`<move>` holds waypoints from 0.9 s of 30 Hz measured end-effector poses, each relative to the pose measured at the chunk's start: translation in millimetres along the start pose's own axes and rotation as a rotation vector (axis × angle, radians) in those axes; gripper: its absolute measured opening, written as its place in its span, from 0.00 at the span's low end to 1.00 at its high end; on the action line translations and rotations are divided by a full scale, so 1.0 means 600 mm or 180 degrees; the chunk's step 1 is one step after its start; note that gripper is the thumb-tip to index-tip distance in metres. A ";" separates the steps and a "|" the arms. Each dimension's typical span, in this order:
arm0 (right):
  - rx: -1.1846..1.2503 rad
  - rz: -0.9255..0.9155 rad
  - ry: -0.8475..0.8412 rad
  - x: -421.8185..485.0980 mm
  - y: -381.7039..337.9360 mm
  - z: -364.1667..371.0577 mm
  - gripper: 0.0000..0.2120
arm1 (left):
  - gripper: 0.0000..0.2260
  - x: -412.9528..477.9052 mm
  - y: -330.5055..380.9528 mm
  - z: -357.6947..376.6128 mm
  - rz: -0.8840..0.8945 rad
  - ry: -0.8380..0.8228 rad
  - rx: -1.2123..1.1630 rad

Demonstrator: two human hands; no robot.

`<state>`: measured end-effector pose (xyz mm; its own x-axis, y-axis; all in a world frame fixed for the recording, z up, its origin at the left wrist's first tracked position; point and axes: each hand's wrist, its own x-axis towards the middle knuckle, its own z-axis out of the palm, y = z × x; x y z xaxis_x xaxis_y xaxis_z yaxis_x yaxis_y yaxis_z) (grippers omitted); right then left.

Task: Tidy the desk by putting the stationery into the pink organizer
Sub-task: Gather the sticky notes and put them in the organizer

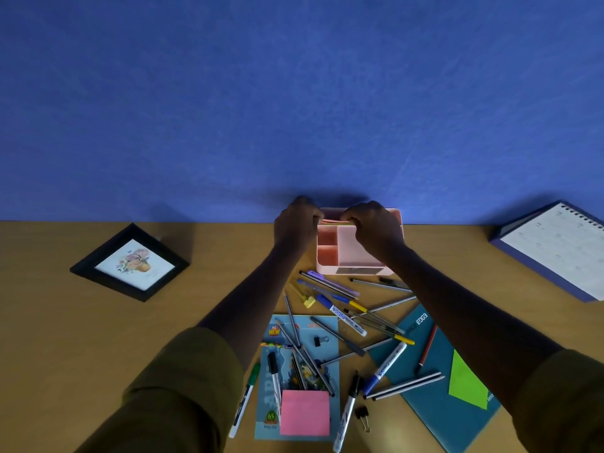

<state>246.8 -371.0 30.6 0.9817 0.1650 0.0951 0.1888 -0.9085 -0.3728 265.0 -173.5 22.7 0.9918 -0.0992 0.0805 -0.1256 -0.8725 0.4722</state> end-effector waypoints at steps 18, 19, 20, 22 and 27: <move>0.0654 0.0156 0.0523 -0.101 -0.045 -0.012 0.13 | 0.09 -0.090 0.010 -0.037 -0.0575 0.0265 -0.1105; 0.0780 0.0167 0.0498 -0.123 -0.053 -0.009 0.12 | 0.09 -0.112 0.009 -0.043 -0.0697 0.0198 -0.1252; 0.0892 0.0155 0.0457 -0.145 -0.061 -0.004 0.11 | 0.10 -0.135 0.007 -0.049 -0.0835 0.0119 -0.1402; 0.1202 0.0199 0.0384 -0.190 -0.076 0.011 0.10 | 0.10 -0.184 0.002 -0.060 -0.1085 0.0015 -0.1639; 0.1750 0.0617 0.0116 -0.309 -0.118 0.054 0.12 | 0.07 -0.317 -0.026 -0.065 -0.1907 -0.0197 -0.1842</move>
<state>52.4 -324.6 9.6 1.0000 -0.0066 0.0055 0.0006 -0.5865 -0.8100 77.7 -122.4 34.4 0.8919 0.2627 -0.3681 0.4481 -0.4042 0.7974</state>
